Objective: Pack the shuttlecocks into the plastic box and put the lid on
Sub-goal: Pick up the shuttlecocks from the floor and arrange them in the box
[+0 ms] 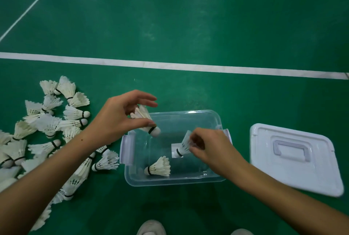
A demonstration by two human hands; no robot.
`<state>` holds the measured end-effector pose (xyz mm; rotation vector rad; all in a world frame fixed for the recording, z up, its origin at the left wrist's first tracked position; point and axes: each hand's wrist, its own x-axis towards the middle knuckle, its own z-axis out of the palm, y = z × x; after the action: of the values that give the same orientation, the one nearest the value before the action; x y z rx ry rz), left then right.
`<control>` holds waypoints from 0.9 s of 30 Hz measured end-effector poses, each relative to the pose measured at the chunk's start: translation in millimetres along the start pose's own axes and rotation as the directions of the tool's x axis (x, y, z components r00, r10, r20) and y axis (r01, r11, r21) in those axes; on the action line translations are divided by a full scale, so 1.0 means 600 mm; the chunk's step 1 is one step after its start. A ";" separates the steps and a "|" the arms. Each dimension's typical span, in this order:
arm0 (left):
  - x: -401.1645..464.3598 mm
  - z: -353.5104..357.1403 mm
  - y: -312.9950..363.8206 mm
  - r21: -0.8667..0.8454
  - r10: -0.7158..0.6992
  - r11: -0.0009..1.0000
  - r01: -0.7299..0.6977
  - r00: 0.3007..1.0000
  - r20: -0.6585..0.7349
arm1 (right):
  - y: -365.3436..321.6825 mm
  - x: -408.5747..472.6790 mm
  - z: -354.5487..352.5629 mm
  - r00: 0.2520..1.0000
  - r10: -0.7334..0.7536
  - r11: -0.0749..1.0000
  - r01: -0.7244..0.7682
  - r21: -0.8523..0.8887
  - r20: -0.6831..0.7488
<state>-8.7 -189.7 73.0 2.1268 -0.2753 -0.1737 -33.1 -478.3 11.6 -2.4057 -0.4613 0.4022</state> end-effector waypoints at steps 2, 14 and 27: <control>-0.011 0.003 -0.005 0.004 -0.010 1.000 0.010 1.000 -0.013 | -0.005 0.004 0.027 0.996 0.051 0.999 -0.050 -0.017 0.071; -0.033 0.015 -0.024 -0.017 -0.062 0.998 0.062 0.998 -0.013 | -0.001 0.057 0.123 0.842 0.325 0.877 -0.439 0.196 0.430; -0.029 0.044 -0.017 -0.164 -0.132 0.976 0.142 0.989 0.074 | -0.004 0.046 0.056 0.918 0.205 0.958 -0.259 0.122 0.339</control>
<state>-30.2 -201.0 50.7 1.9745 -0.1445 -0.3333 -22.2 -446.9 -16.5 -2.2440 -0.2670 0.9158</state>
